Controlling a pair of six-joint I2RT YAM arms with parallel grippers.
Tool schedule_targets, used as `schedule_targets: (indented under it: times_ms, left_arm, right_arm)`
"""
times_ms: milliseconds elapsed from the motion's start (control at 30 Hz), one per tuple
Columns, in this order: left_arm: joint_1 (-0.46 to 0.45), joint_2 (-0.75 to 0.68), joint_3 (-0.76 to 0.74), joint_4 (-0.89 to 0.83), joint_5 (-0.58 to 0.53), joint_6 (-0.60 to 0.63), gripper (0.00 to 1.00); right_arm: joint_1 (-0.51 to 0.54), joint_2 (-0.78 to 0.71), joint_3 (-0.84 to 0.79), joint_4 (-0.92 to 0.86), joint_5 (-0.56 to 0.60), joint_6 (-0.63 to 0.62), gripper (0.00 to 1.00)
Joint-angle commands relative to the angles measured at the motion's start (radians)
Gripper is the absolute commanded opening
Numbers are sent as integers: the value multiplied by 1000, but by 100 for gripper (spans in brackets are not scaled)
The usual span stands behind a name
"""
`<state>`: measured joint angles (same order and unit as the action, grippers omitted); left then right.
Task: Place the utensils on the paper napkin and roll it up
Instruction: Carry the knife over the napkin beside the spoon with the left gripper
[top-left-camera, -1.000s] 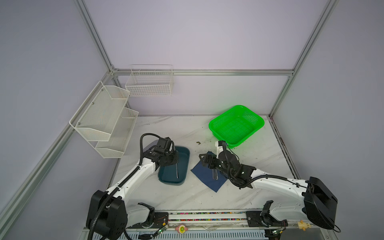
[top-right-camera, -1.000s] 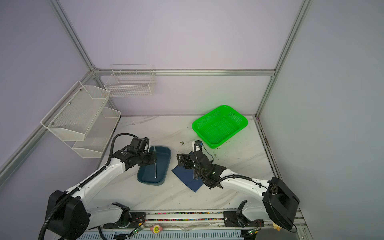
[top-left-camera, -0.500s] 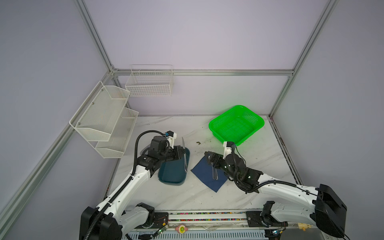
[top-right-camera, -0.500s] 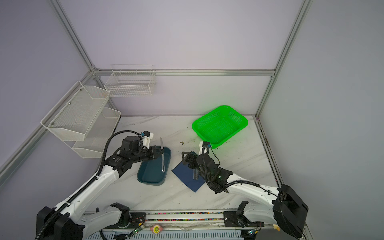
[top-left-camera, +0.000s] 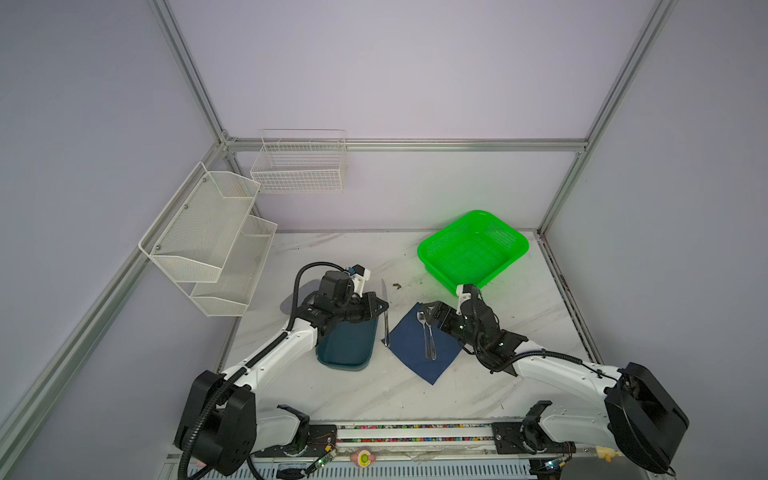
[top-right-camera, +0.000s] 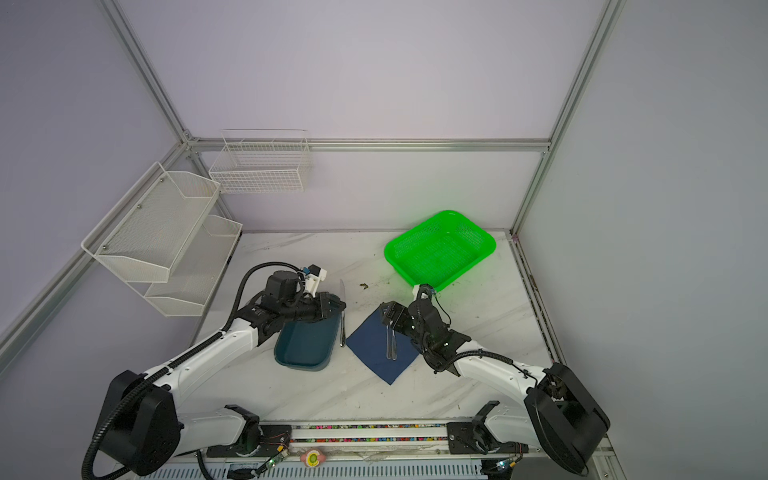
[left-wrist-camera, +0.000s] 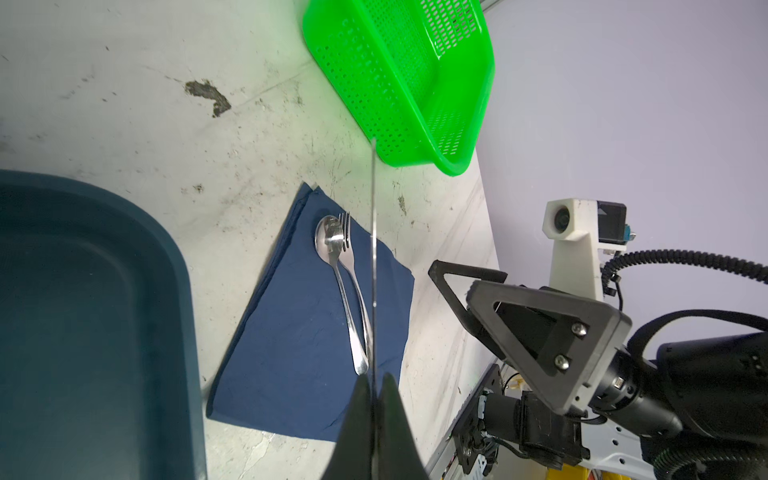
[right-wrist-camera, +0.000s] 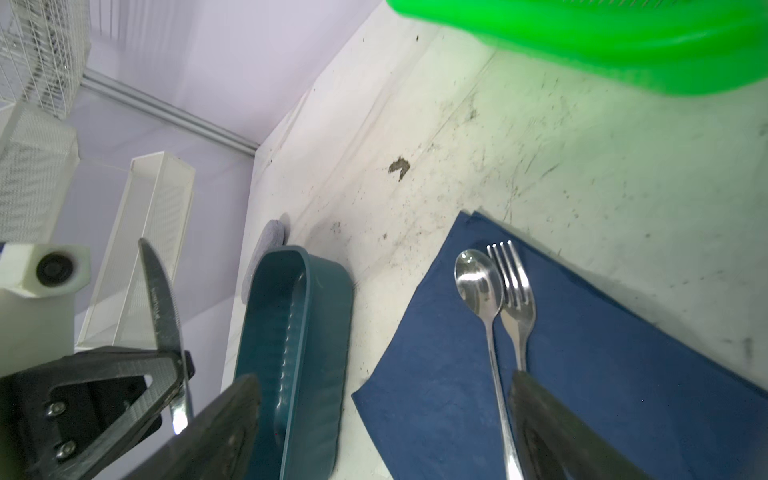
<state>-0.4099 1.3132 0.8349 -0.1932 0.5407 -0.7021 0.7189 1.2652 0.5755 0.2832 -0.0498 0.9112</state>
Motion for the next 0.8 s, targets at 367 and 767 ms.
schedule_targets:
  times_ms: [367,767]
  left_arm:
    - [-150,310,157,67,-70,-105,0]
    - [-168,468,212,180,11,-218,0]
  right_arm:
    - [-5,16,14,-22,-59,26,93]
    - [-29,-7,-5,-68,-48,25,93]
